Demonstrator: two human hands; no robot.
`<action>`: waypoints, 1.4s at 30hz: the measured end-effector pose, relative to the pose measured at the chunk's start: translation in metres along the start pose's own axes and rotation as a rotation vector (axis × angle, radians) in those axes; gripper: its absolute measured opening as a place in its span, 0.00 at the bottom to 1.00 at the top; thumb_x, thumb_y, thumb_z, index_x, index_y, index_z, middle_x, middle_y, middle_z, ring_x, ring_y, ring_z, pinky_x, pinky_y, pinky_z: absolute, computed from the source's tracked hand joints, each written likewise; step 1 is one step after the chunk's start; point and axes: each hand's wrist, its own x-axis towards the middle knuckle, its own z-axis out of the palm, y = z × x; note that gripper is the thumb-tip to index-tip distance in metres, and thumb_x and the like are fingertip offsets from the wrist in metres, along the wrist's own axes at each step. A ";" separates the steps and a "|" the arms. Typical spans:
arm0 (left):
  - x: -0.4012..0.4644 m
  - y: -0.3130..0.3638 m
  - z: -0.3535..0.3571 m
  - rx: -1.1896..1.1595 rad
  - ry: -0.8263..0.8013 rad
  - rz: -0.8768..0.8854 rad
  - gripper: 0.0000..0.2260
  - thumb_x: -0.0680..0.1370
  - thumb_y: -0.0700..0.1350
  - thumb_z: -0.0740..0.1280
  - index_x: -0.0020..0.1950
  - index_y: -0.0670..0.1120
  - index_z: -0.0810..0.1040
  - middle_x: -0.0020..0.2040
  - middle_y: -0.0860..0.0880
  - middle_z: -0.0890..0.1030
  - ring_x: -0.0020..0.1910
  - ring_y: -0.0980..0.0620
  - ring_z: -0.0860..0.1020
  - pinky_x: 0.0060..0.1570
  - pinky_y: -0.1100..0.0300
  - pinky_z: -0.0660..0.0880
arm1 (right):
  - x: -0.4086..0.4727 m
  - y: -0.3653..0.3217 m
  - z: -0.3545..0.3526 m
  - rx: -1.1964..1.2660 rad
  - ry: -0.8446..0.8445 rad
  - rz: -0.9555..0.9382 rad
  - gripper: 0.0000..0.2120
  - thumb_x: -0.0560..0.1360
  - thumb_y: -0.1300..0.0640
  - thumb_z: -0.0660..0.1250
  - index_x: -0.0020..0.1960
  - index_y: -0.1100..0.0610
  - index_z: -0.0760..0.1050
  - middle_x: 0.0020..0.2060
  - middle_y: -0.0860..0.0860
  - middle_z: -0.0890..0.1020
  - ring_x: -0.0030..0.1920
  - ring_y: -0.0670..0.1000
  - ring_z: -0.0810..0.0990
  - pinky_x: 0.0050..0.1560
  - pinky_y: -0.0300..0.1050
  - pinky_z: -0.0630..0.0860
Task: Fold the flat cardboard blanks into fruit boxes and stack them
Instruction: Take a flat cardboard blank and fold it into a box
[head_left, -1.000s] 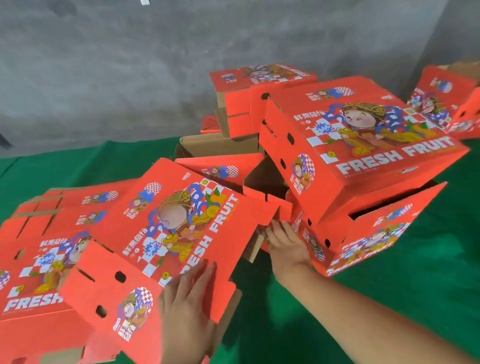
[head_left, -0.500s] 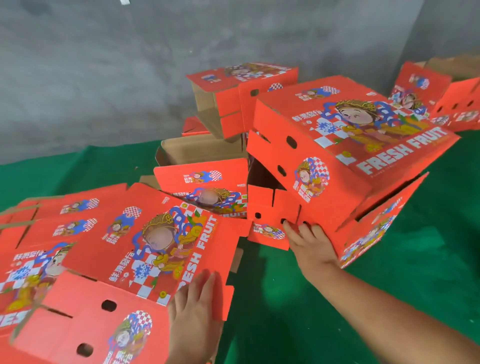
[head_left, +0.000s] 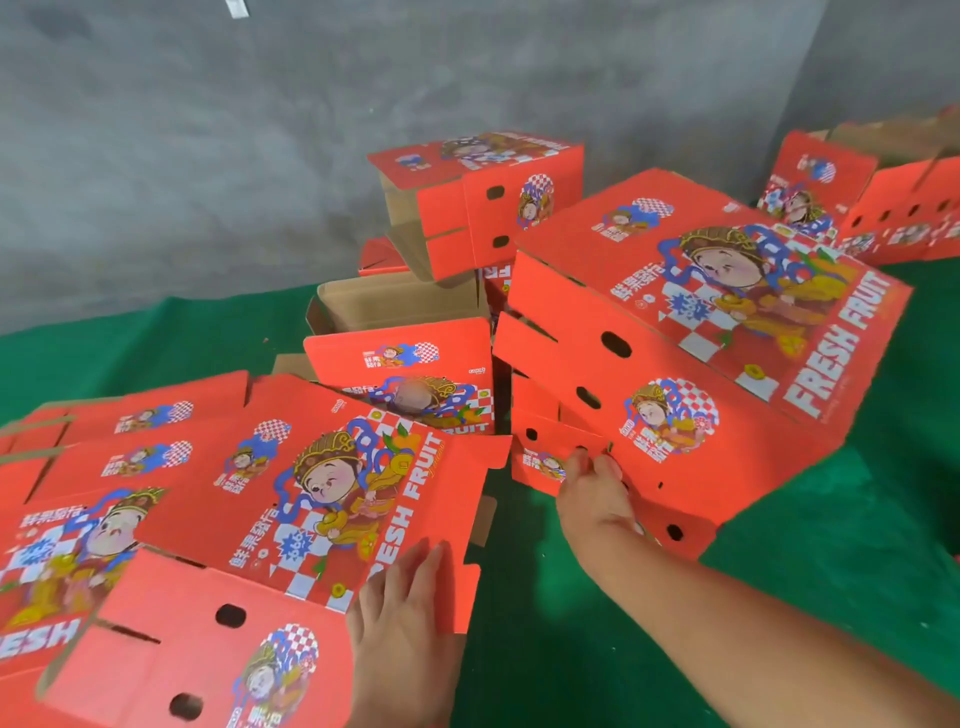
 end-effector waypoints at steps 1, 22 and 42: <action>0.000 0.001 -0.002 -0.004 0.002 -0.005 0.37 0.63 0.66 0.72 0.73 0.62 0.73 0.70 0.61 0.74 0.63 0.47 0.73 0.63 0.44 0.71 | 0.001 -0.003 -0.003 -0.004 -0.063 0.004 0.33 0.71 0.68 0.54 0.77 0.64 0.65 0.76 0.72 0.56 0.61 0.62 0.78 0.61 0.52 0.72; -0.027 0.030 -0.031 -0.076 -0.219 0.015 0.37 0.72 0.67 0.63 0.79 0.67 0.56 0.78 0.65 0.59 0.74 0.51 0.60 0.73 0.52 0.57 | -0.107 0.000 0.100 0.085 0.090 -0.024 0.32 0.82 0.57 0.54 0.82 0.60 0.47 0.80 0.61 0.40 0.70 0.58 0.59 0.66 0.54 0.60; 0.014 0.147 -0.024 -0.986 -0.477 -0.110 0.23 0.74 0.49 0.77 0.64 0.63 0.71 0.61 0.59 0.79 0.61 0.61 0.78 0.62 0.59 0.75 | -0.176 -0.042 0.162 1.850 0.257 1.361 0.44 0.62 0.49 0.76 0.71 0.64 0.62 0.65 0.63 0.65 0.64 0.62 0.66 0.67 0.64 0.65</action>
